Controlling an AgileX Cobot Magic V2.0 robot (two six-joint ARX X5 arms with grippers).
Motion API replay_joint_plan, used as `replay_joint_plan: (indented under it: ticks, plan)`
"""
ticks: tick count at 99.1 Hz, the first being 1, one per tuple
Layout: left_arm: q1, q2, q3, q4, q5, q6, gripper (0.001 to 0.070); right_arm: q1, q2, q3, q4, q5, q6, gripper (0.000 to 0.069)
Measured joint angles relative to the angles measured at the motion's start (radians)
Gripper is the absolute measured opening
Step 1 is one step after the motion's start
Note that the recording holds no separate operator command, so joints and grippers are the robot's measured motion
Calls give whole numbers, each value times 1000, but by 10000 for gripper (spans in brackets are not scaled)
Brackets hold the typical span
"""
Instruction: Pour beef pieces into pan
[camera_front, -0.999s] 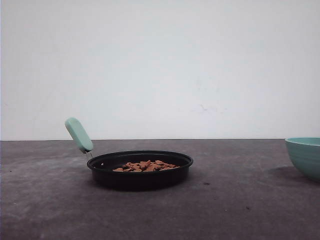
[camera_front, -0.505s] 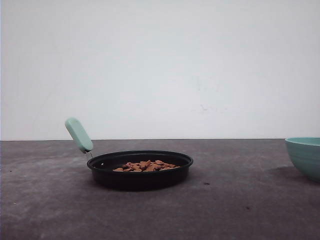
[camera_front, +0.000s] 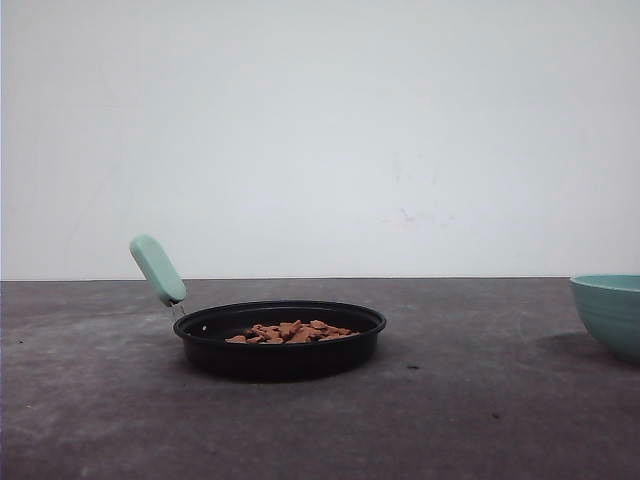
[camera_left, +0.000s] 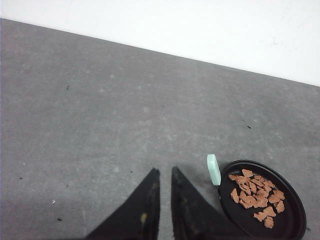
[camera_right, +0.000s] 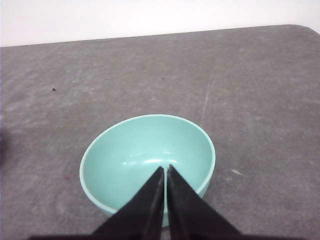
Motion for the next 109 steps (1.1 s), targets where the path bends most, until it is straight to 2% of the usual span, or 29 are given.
replay_joint_plan:
  ticks: [78, 96, 99, 109]
  plan:
    - [0, 0, 0, 0, 0, 1, 14, 0, 0, 0, 0, 0, -3, 5]
    - [0, -29, 0, 3, -16, 25, 14, 0, 0, 0, 0, 0, -3, 5]
    - [1, -38, -3, 15, -27, 36, 14, 0, 0, 0, 0, 0, -3, 5]
    - [45, -106, -85, 183, -32, 94, 14, 0, 0, 0, 0, 0, -3, 5]
